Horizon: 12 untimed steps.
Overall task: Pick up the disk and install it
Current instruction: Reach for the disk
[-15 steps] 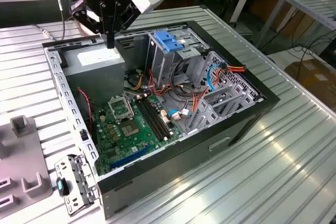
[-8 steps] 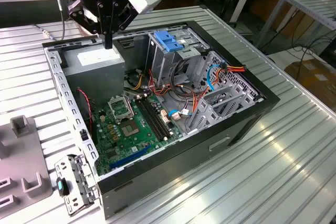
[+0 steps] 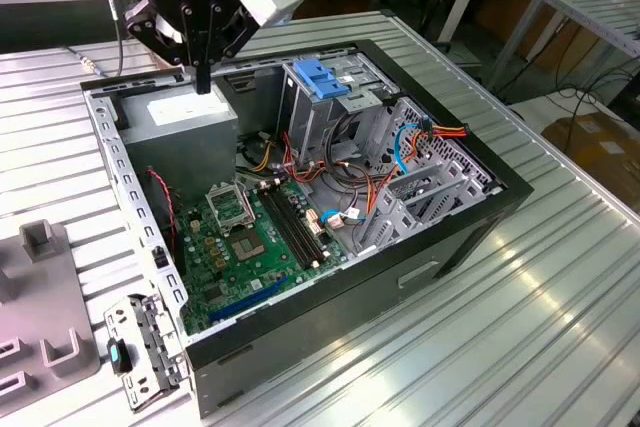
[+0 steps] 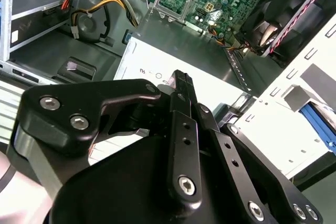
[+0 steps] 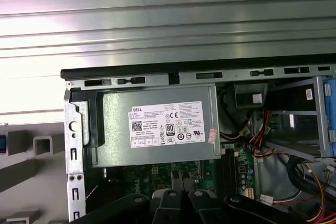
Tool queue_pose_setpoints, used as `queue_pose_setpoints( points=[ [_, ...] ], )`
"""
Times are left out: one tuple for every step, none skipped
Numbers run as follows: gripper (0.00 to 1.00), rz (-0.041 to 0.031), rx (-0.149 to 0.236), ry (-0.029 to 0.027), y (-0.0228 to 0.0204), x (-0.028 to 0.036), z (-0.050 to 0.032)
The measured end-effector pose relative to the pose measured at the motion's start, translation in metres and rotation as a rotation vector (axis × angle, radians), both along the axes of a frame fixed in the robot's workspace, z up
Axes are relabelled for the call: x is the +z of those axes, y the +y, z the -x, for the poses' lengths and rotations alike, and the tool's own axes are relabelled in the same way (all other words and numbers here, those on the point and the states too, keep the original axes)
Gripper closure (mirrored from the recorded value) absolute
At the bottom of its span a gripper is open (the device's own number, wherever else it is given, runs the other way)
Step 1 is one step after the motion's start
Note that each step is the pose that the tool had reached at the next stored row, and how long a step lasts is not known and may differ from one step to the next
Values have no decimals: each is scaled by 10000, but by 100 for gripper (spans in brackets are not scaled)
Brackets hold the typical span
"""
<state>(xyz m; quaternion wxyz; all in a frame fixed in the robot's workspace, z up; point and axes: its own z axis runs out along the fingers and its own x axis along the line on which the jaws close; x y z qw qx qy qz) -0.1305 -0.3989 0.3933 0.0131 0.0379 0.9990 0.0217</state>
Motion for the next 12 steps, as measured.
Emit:
queue_pose_setpoints(
  points=[
    [89,-1,0,0,0,0,4],
    [89,0,0,1,0,0,9],
    [89,0,0,0,0,0,14],
    [89,0,0,1,0,0,25],
    [89,1,0,1,0,0,29],
    [89,0,0,0,0,0,33],
    [89,1,0,1,0,0,41],
    [89,0,0,0,0,0,46],
    [89,0,0,1,0,0,49],
    [89,1,0,1,0,0,52],
    [89,0,0,0,0,0,55],
    [89,0,1,1,0,0,57]
  ],
)
